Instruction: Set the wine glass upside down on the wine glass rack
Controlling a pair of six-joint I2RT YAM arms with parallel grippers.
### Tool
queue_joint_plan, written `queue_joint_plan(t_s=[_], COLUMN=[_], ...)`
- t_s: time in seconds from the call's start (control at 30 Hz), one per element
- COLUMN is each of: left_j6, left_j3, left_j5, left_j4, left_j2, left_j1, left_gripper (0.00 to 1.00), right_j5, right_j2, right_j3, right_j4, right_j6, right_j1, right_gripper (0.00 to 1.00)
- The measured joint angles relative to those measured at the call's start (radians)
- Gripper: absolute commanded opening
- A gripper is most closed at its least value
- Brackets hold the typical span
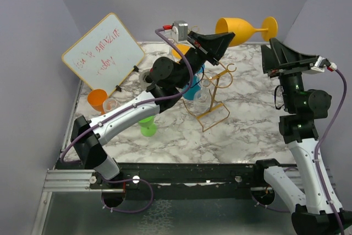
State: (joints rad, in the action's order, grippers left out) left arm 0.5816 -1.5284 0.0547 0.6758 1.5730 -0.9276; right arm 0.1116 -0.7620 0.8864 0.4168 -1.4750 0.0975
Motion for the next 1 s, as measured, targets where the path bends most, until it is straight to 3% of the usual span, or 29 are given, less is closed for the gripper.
queue_joint_plan(t_s=[0.2,0.43,0.83,1.0], left_j6=[-0.151,-0.254,-0.272,-0.268], left_j3=[0.050,0.073,0.120,0.128], left_j5=[0.003,-0.001,-0.019,-0.035], left_j4=[0.114,0.191,0.242,0.253], left_j2=[0.018,0.041,0.050,0.051], left_j1=[-0.054,-0.081,-0.081,-0.081], left_gripper=[0.00,0.00,0.00,0.00], right_j5=[-0.056,-0.070,-0.069,-0.068], right_j2=[-0.058,-0.140,-0.156,-0.168], right_j3=[0.060,0.089,0.089,0.089], right_j4=[-0.083,-0.166,-0.158,-0.138], right_j6=[-0.044,-0.098,-0.149,-0.152], right_j1=[0.000,0.000,0.000,0.000], right_gripper=[0.51,0.49,0.43,0.32])
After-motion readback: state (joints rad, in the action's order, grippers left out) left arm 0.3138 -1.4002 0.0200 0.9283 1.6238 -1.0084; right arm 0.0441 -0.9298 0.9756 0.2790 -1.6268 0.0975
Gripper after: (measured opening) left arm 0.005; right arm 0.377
